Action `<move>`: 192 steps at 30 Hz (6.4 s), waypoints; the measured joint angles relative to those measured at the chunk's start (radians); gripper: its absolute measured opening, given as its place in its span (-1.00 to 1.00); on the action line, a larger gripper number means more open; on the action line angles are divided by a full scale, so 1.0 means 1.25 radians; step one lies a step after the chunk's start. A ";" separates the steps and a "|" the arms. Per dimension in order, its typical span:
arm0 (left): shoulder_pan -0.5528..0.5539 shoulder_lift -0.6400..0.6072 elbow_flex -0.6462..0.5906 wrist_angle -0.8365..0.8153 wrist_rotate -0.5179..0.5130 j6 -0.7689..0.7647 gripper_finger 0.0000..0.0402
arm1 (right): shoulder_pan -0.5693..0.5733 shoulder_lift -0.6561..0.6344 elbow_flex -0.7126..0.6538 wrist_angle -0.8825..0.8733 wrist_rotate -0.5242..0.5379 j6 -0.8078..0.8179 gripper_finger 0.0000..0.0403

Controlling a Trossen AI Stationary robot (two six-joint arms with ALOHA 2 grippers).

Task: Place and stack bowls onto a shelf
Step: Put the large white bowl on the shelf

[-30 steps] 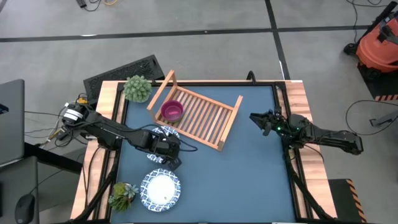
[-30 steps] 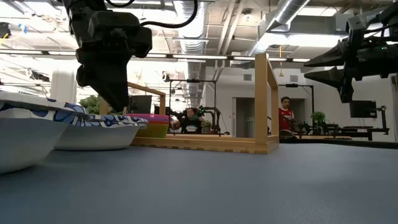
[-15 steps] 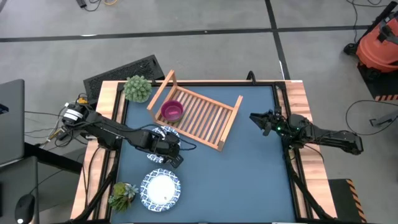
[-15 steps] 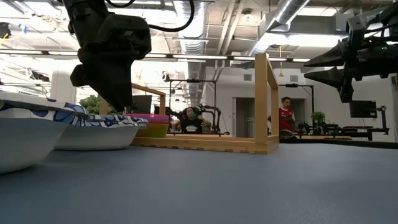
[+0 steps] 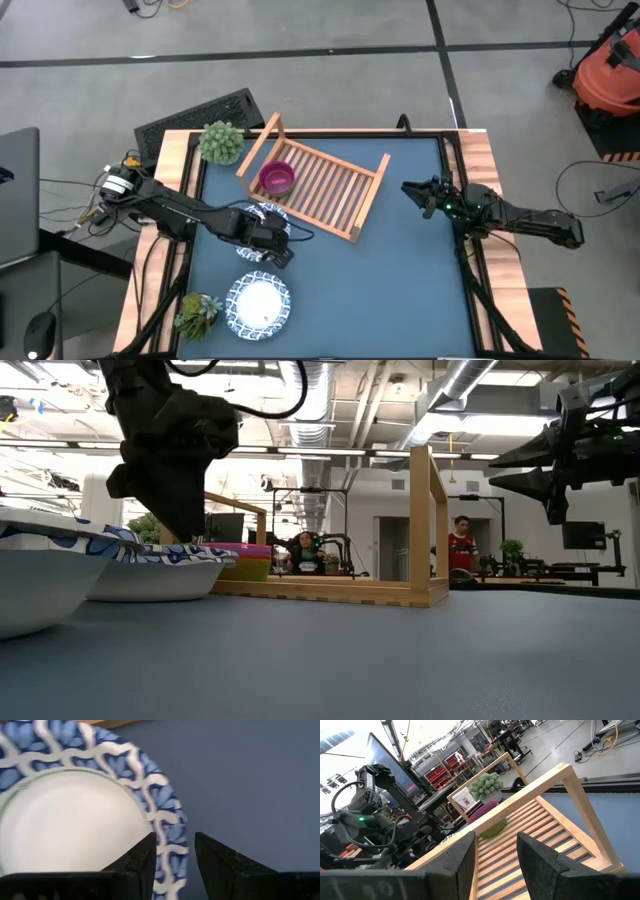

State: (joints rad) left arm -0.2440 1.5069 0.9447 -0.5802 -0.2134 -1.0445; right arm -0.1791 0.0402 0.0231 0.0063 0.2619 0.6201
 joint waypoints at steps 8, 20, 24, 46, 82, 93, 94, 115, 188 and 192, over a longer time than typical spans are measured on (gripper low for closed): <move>0.001 0.000 0.000 -0.023 -0.009 0.002 -0.41 | 0.000 0.000 0.000 0.000 0.000 0.000 -0.15; 0.001 0.067 0.001 0.026 0.077 0.052 -0.41 | 0.000 0.001 0.000 0.000 0.001 0.000 -0.15; 0.004 0.066 0.001 0.020 0.074 0.051 -0.41 | 0.000 0.005 0.000 0.000 0.002 0.000 -0.15; 0.010 0.061 0.001 0.018 0.111 0.043 -0.81 | 0.000 0.011 0.000 0.000 0.002 0.000 -0.15; 0.019 0.062 0.026 0.012 0.131 0.115 -0.46 | 0.000 0.011 0.000 0.000 0.001 -0.003 -0.15; 0.019 0.062 0.026 0.014 0.161 0.118 -0.96 | 0.000 0.011 0.000 0.000 0.001 -0.003 -0.15; 0.019 0.062 0.026 0.014 0.166 0.116 -0.96 | 0.000 0.011 0.000 0.000 0.001 -0.003 -0.15; 0.018 0.062 0.147 -0.104 0.278 0.099 -0.99 | 0.000 0.011 0.000 0.000 0.001 -0.003 -0.15; 0.362 0.178 0.477 -0.022 0.139 0.814 -0.99 | -0.007 0.027 0.000 0.000 0.003 0.006 -0.15; 0.362 0.209 0.477 -0.029 0.144 0.834 -0.99 | -0.011 0.038 0.000 0.000 0.003 0.009 -0.15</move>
State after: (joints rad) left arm 0.2081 1.7677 1.5405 -0.6162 -0.0333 -0.0024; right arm -0.1925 0.0873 0.0235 0.0063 0.2662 0.6312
